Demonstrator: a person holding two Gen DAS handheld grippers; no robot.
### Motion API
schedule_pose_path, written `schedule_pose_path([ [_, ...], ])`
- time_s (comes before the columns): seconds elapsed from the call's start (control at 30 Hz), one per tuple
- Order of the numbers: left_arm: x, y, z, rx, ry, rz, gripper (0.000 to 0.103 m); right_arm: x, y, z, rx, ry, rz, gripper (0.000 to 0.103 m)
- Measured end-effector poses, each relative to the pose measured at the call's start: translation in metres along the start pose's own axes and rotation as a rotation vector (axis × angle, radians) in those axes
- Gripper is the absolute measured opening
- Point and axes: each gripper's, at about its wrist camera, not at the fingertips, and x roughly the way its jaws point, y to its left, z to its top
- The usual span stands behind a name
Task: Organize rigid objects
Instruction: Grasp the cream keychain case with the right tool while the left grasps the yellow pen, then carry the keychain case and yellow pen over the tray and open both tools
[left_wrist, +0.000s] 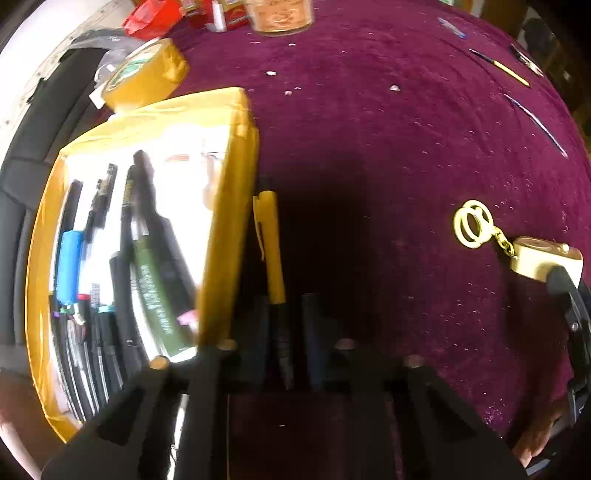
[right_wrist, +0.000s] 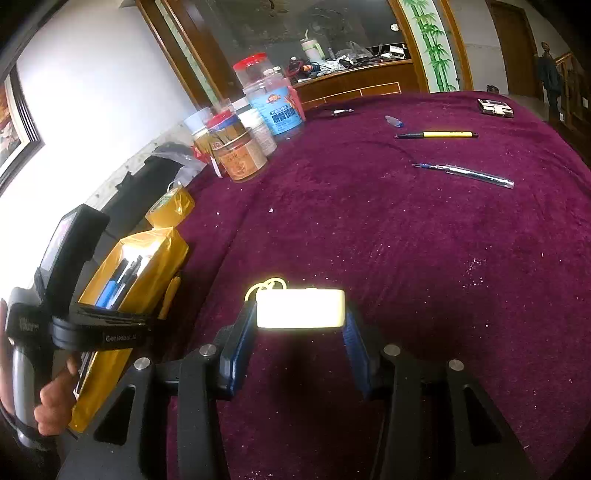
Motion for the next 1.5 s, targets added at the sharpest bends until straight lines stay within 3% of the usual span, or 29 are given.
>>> schedule_pose_path([
  [0.2,-0.006,-0.003,-0.027,0.029,-0.036,-0.07,0.008,0.001,-0.001,0.0,0.007,0.002,0.005,0.041],
  [0.27,-0.007,-0.007,-0.035,0.063,-0.077,-0.052,0.008,0.002,-0.001,0.001,0.004,0.004,0.008,0.041],
  [0.4,-0.003,0.0,-0.028,0.039,-0.095,-0.095,0.008,0.006,0.001,-0.001,-0.009,0.022,0.027,0.041],
  [0.5,-0.004,0.002,-0.021,0.041,-0.086,-0.13,0.007,0.022,0.003,-0.004,-0.023,0.105,0.029,0.042],
  [0.57,-0.009,-0.002,-0.026,0.045,-0.081,-0.138,0.007,0.024,0.006,-0.005,-0.045,0.109,0.018,0.041],
  [0.77,-0.051,0.009,-0.069,0.028,-0.151,-0.342,0.007,0.022,0.001,-0.006,-0.019,0.114,0.063,0.041],
  [0.9,-0.064,0.025,-0.097,0.01,-0.147,-0.496,0.007,0.018,0.004,-0.007,0.003,0.108,0.19,0.041],
  [1.07,-0.078,0.061,-0.119,-0.052,-0.164,-0.581,0.007,0.017,0.023,-0.012,-0.068,0.114,0.263,0.041],
  [1.2,-0.095,0.106,-0.126,-0.106,-0.219,-0.628,0.007,0.014,0.023,-0.013,-0.041,0.103,0.292,0.041],
  [1.3,-0.1,0.15,-0.131,-0.179,-0.257,-0.62,0.007,0.01,0.036,-0.017,-0.02,0.107,0.307,0.041],
  [1.4,-0.097,0.186,-0.135,-0.234,-0.283,-0.608,0.007,0.003,0.075,-0.02,-0.033,0.122,0.341,0.041],
  [1.5,-0.083,0.207,-0.129,-0.272,-0.283,-0.579,0.007,-0.003,0.111,-0.014,-0.032,0.116,0.43,0.041],
])
